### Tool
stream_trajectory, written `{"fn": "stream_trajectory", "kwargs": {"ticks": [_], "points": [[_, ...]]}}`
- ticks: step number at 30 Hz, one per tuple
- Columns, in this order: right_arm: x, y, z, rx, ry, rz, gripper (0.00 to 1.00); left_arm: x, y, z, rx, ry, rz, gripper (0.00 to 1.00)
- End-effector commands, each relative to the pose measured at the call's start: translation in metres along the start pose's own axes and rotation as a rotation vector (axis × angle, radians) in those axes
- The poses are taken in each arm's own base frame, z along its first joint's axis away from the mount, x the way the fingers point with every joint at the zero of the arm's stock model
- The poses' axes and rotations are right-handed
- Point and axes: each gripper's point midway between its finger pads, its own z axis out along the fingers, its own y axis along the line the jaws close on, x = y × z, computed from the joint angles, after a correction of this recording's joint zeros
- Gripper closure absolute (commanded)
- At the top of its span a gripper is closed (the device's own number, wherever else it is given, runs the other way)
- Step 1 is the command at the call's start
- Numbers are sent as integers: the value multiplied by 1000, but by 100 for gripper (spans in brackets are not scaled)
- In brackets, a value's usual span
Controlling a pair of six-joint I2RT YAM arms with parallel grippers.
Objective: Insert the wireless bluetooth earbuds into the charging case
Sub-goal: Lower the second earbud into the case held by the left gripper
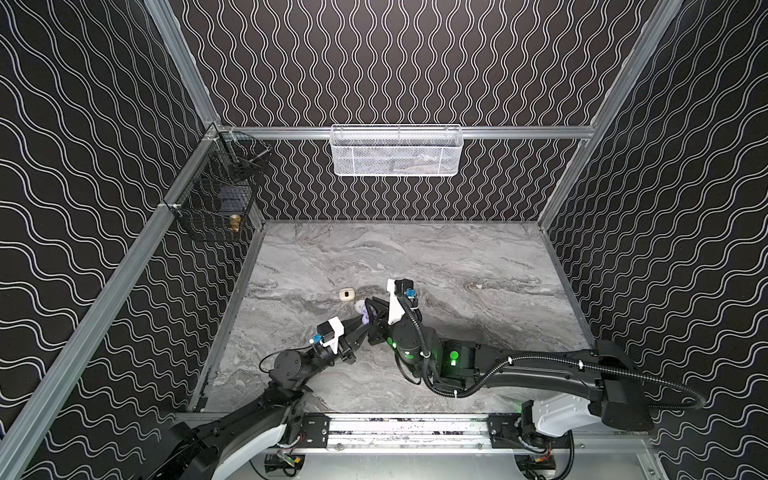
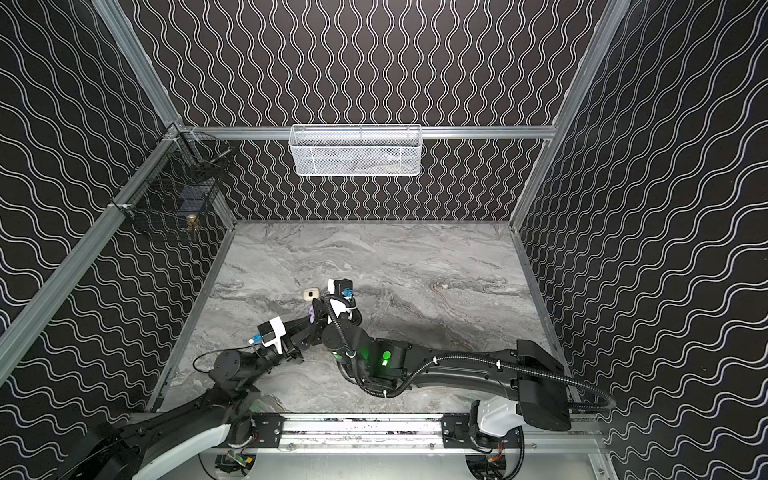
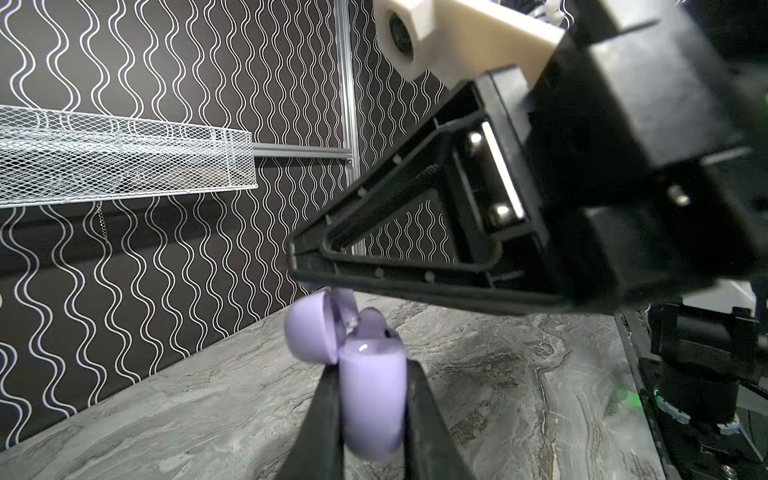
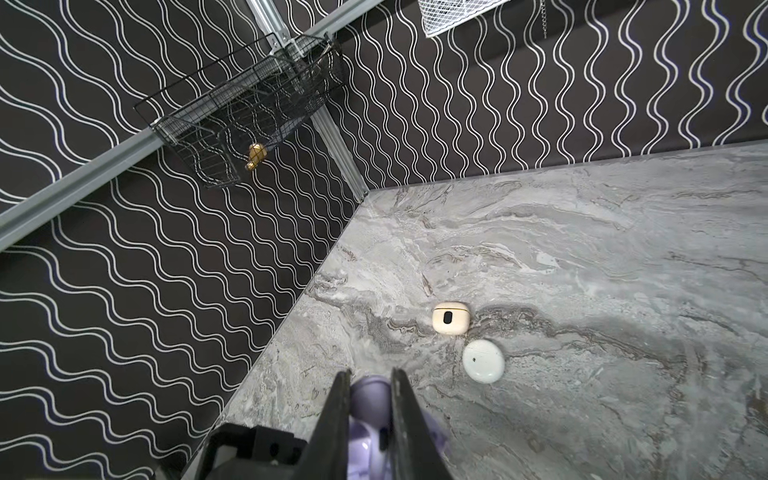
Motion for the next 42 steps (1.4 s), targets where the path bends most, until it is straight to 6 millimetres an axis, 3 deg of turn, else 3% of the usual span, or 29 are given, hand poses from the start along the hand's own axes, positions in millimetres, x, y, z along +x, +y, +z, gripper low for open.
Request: {"fn": "stream_trajectory", "kwargs": {"ticks": [1,8,14,15,26,37,42], "points": [[1,1,-1,-7,-7,26,84,11,0,-11,-19,14,3,100],[10,-1,-3,-11,-2,13,84,12,3,-11,-40,20,-5,100],[6,7,-6,-38,-20,9,85,13,5,-11,-49,25,-10,100],[15,0,-7,-27,-6,-7,85,14,5,-11,-50,26,-13,100],[18,-2,-6,-14,-36,-42,85,11,4,-11,-42,18,-10,100],[-19,12,-13,-56,-151,-65,85,10,3,-11,-37,12,-14,100],[-19,20,-8,-81,-172,-80,85,9,2,-11,-33,14,-16,100]]}}
